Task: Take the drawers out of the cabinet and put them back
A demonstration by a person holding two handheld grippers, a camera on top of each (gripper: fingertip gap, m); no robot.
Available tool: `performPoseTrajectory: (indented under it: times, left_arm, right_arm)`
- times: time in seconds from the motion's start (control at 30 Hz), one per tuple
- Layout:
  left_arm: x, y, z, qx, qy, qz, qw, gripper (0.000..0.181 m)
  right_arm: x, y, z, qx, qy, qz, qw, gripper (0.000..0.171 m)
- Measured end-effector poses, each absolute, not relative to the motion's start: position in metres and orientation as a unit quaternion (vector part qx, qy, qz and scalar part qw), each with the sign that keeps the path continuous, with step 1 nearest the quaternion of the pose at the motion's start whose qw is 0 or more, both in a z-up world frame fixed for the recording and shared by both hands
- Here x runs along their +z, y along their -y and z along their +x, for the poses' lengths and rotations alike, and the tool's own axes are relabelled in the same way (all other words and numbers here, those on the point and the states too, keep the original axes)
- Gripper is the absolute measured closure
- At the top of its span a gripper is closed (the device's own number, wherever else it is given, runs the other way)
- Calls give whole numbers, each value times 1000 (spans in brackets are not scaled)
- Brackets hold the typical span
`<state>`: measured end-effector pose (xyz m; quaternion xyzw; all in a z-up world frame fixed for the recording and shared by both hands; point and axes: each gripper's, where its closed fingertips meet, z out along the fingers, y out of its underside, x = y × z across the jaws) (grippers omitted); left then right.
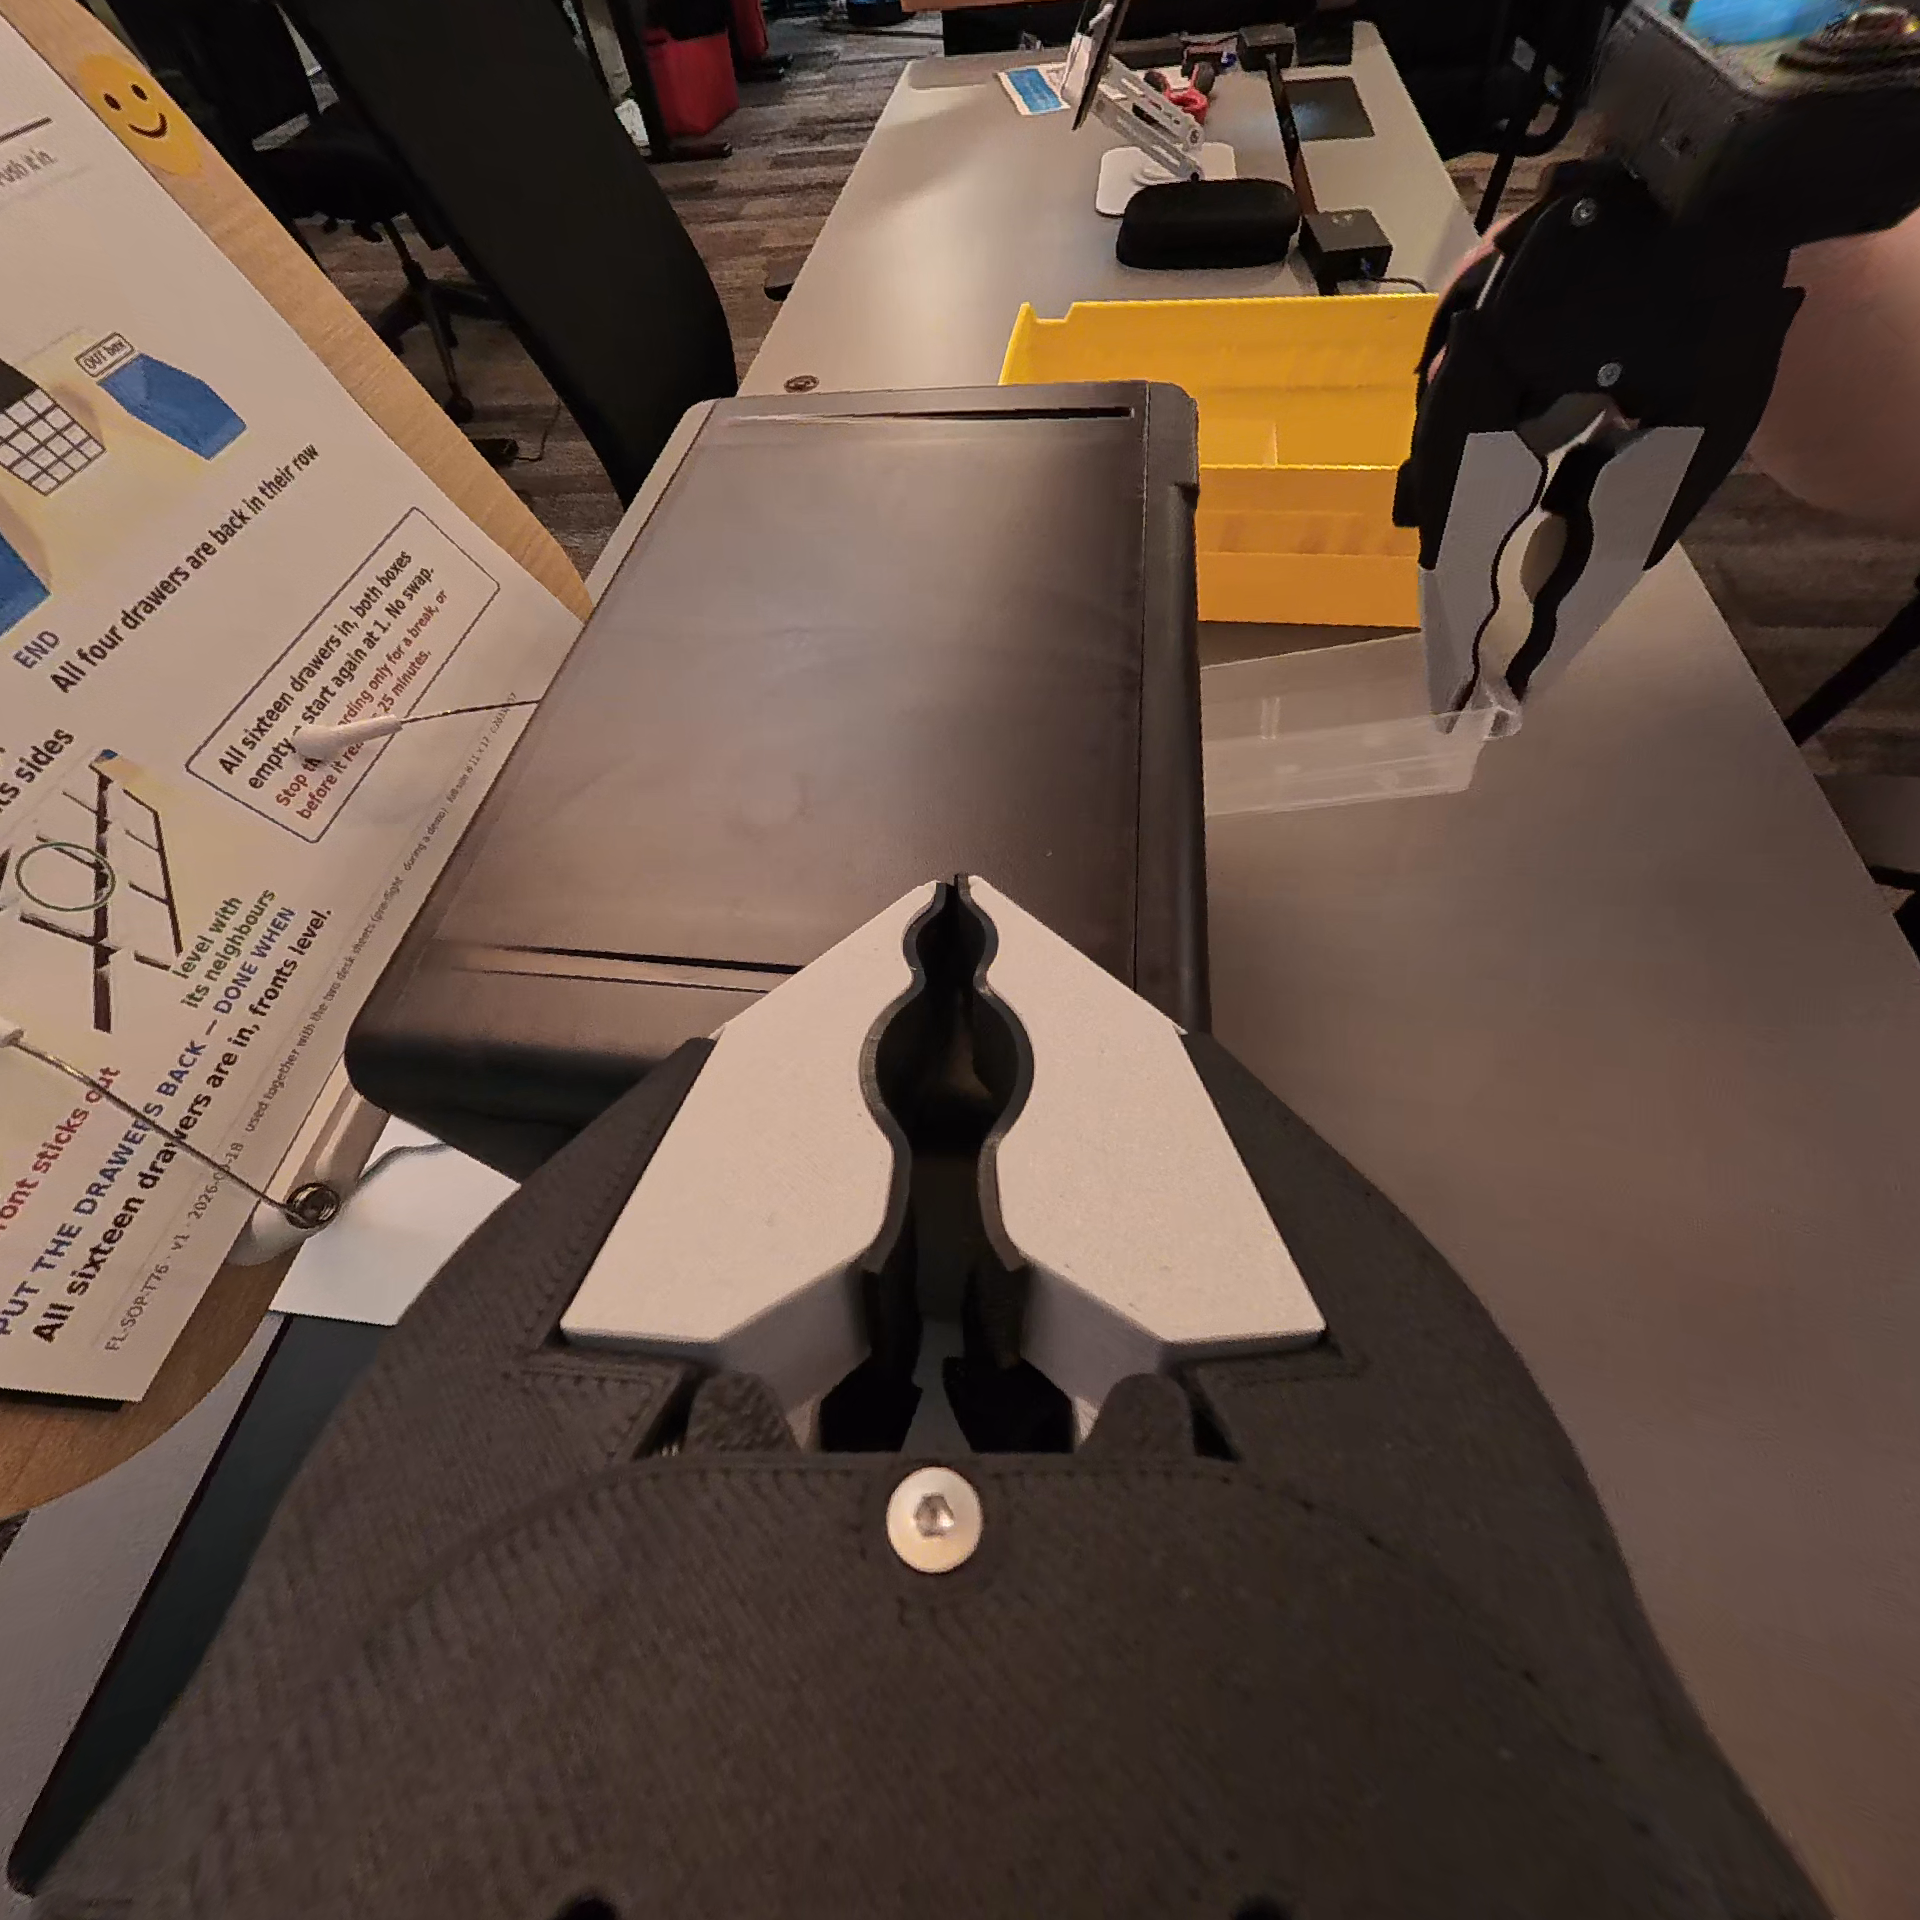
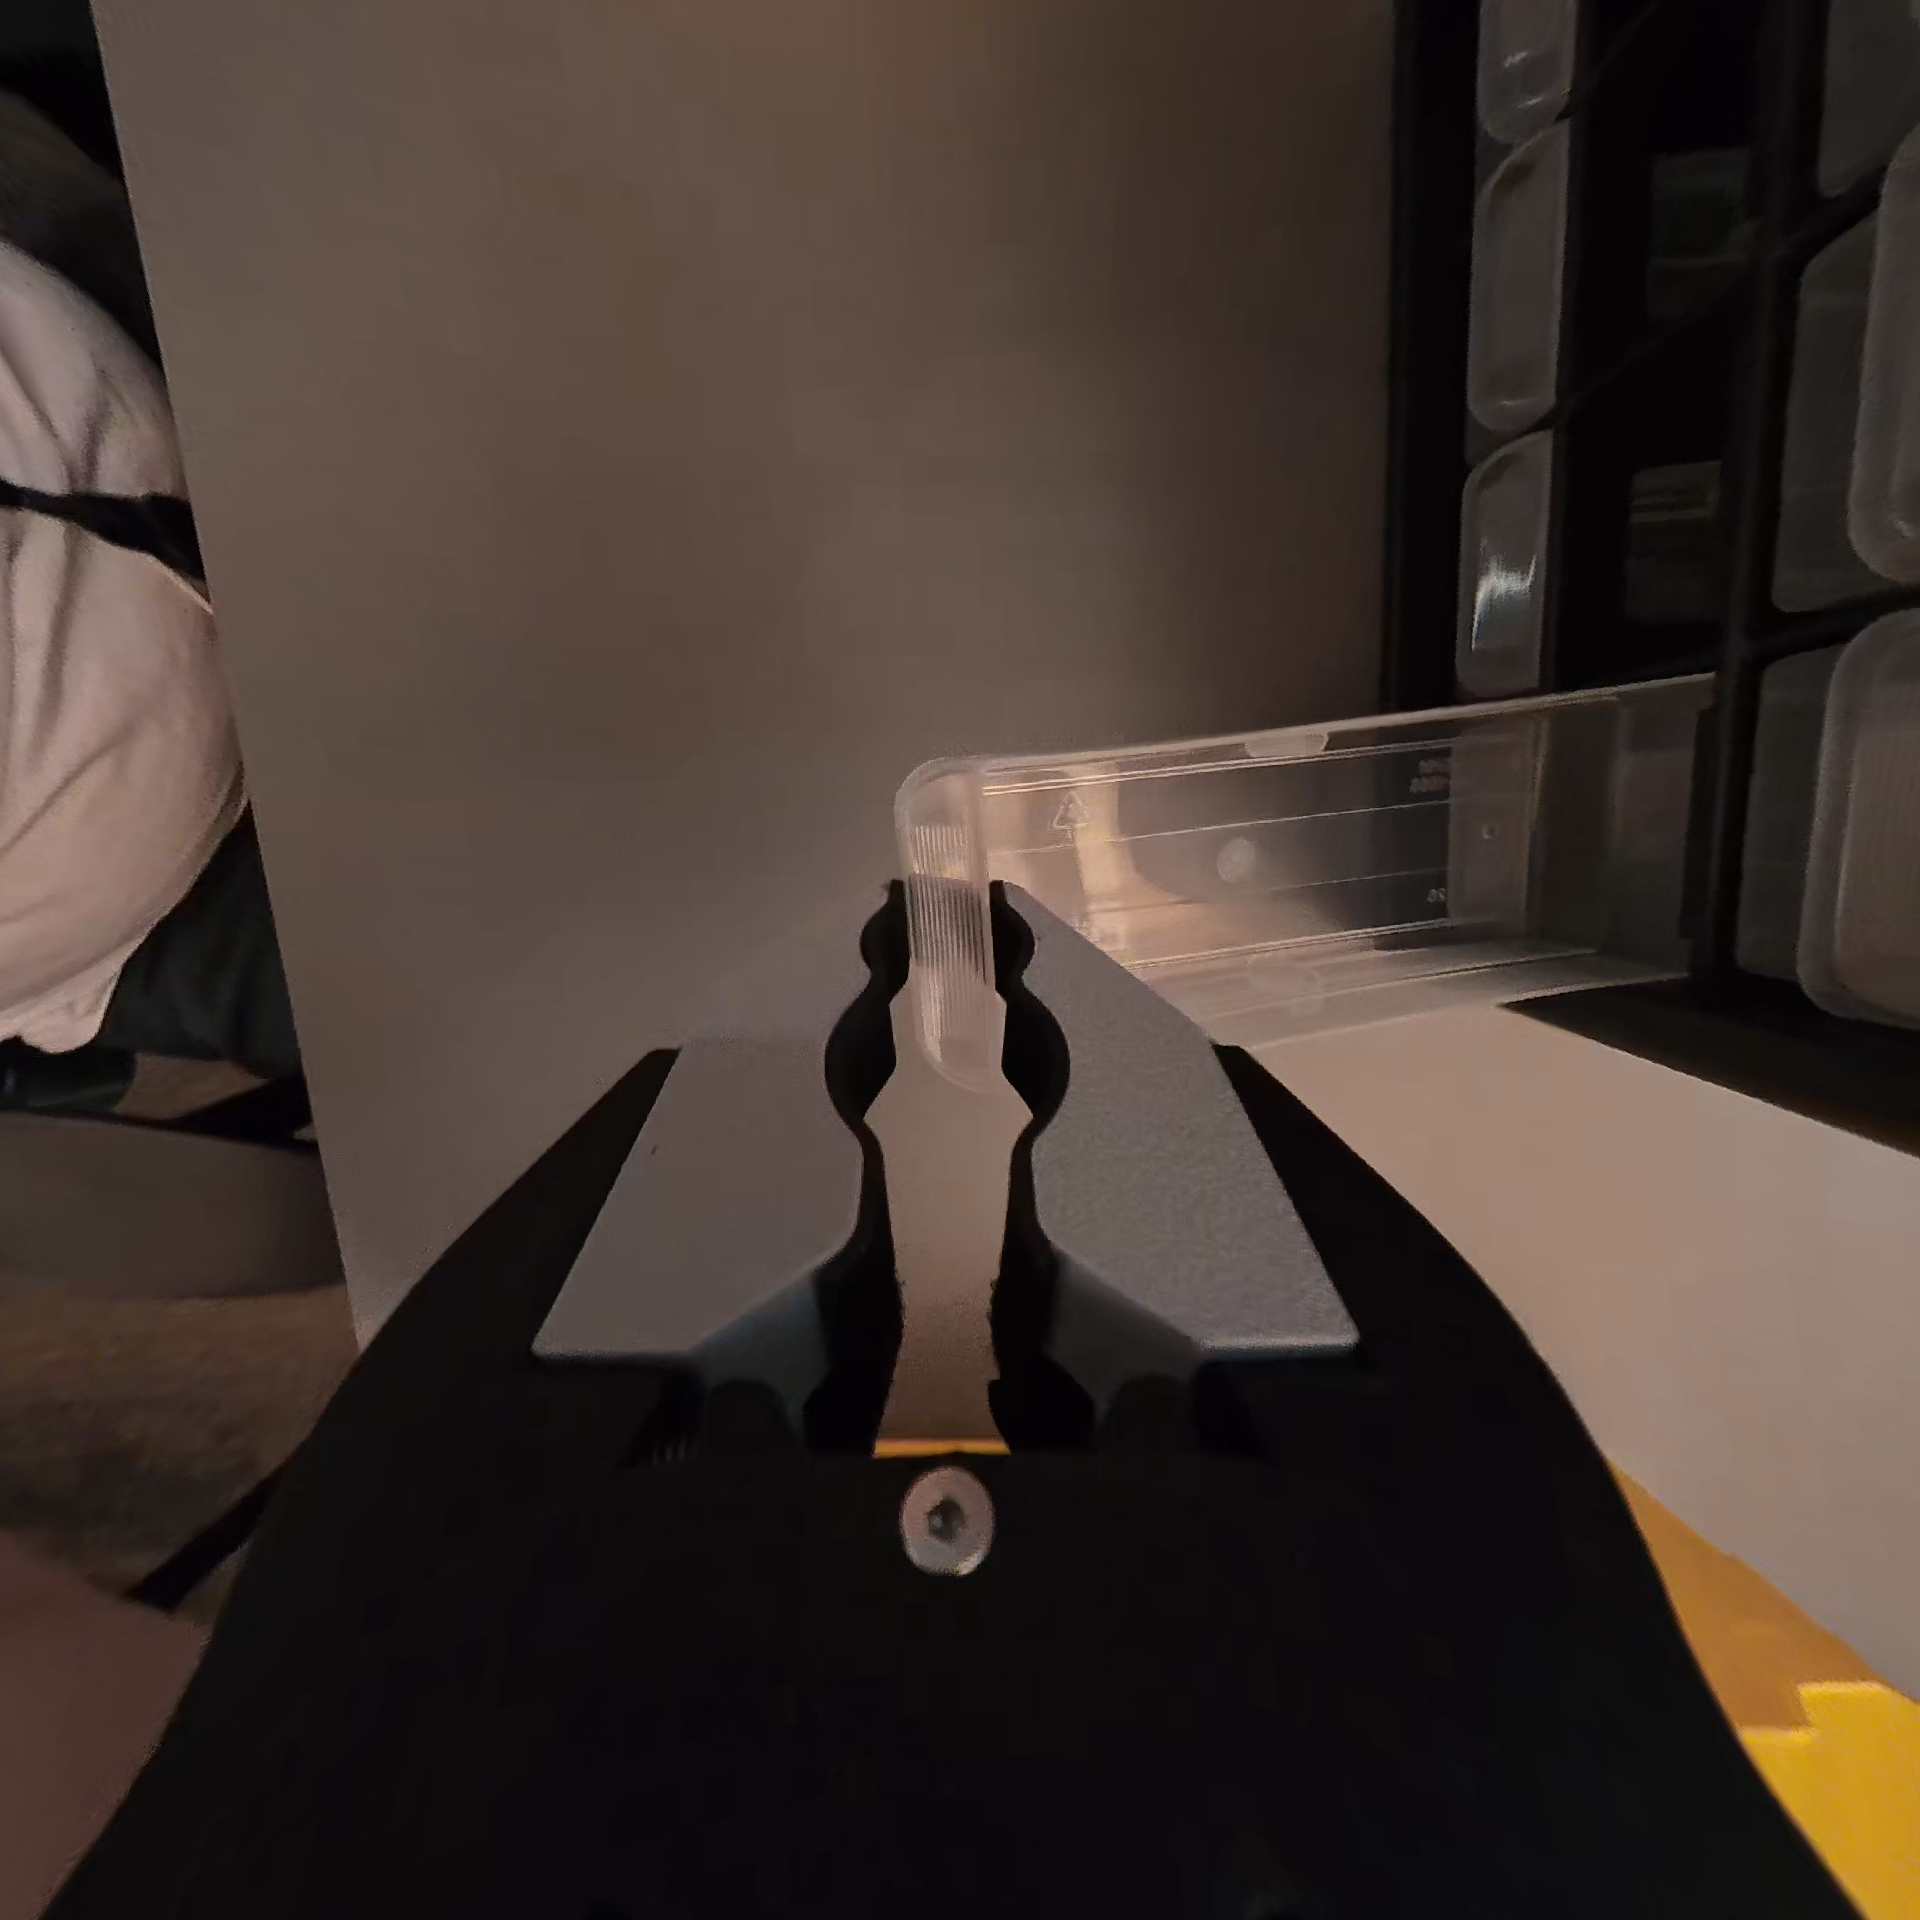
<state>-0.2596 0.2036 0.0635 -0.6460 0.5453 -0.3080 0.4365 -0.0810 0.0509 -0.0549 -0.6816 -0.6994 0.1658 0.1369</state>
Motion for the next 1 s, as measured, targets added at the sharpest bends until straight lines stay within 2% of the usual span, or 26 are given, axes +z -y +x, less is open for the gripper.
performPoseTrajectory:
  times: [0.27, 0.47, 0.63, 0.87, 1.0]
  left_arm:
    - [64, -204, -260, -313, -544, -647, 434, 181]
    - [64, -204, -260, -317, -542, -646, 434, 181]
    - [64, -204, -260, -318, -539, -646, 436, 181]
    - [64, -204, -260, -316, -541, -646, 437, 181]
    - [64, -204, -259, -320, -541, -641, 440, 181]
  right_arm:
    - [-21, -56, -80, 218, 687, -690, 64, 157]
    - [-31, -50, -78, 239, 664, -708, 13, 158]
    - [-35, -35, -78, 271, 670, -691, 7, 159]
    - [-7, -15, -55, 297, 654, -689, 94, 160]
    - [56, -15, -12, 269, 576, -738, 226, 160]
